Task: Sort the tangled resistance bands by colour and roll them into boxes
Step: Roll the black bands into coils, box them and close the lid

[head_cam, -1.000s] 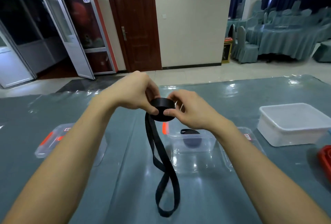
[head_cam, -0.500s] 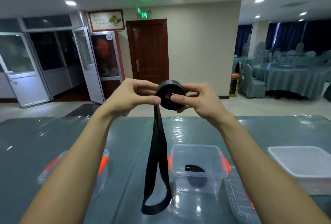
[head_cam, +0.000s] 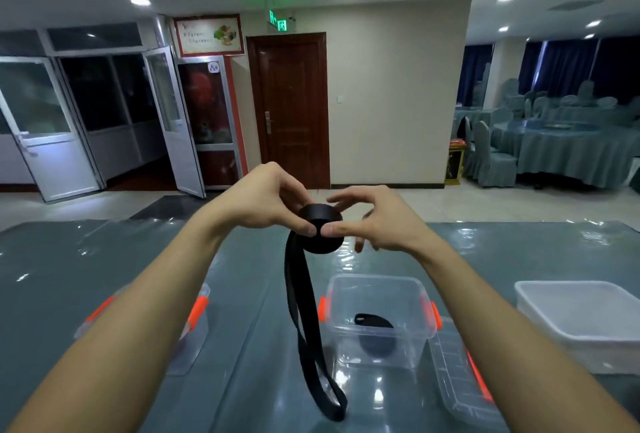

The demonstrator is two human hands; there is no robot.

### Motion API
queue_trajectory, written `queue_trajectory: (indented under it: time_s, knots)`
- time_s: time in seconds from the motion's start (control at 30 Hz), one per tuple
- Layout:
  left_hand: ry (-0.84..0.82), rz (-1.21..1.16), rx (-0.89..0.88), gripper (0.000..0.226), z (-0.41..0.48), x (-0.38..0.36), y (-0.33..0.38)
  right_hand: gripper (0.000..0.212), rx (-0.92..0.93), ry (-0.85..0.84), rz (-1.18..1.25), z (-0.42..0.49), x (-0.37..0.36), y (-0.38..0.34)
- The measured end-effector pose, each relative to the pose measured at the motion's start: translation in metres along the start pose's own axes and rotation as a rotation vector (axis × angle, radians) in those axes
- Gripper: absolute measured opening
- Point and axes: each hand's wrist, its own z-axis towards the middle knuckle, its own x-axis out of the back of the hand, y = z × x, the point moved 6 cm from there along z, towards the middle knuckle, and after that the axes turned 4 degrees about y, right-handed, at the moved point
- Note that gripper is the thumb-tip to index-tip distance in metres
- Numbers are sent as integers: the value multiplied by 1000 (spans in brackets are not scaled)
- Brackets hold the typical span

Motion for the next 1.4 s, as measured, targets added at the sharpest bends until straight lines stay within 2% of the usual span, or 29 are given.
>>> queue_trajectory:
  time_s: [0.1,0.17,0.23,0.33,0.43,0.5,0.67,0.83,0.9,0.97,1.07,1.13,1.2,1.27,1.33,1.4]
  knots:
    - [-128,225,-4,27,9,-16,8,40,72,-129,-256,1,-17,-3]
    - [-192,331,-19,28,14,-24,14,30,69,-157,-280,0,-25,2]
    - [-218,368,-31,30,18,-29,16,24,29,-153,-206,0,-23,11]
    - [-243,337,-28,31,26,-38,18,28,-9,-192,-113,-4,-22,19]
    - [-277,314,-62,33,38,-49,24,37,10,-186,-177,-4,-16,21]
    - [-231,222,-74,40,45,-52,22,32,10,-116,-169,-3,4,25]
    - [-58,-331,23,49,44,-72,0,31,-50,-40,183,-11,58,46]
    - [118,-629,85,50,46,-114,16,33,-119,1,422,-26,84,73]
    - [108,-563,89,48,48,-124,29,33,-141,2,474,-42,89,88]
    - [40,-369,50,43,52,-135,48,39,-173,-59,451,-61,90,103]
    - [-137,-76,8,35,61,-165,76,56,-168,-154,79,-82,91,119]
    - [-240,186,-54,34,69,-189,94,53,-114,-156,-181,-88,93,124]
    - [-267,359,-75,38,76,-208,103,46,-62,-144,-337,-92,95,130]
    - [-244,279,-18,48,74,-221,99,40,-102,-119,-287,-101,104,143]
    - [-212,54,51,55,64,-234,88,35,-141,-73,-153,-117,110,158]
    - [-148,-186,94,48,49,-246,75,30,-159,-12,35,-135,109,169]
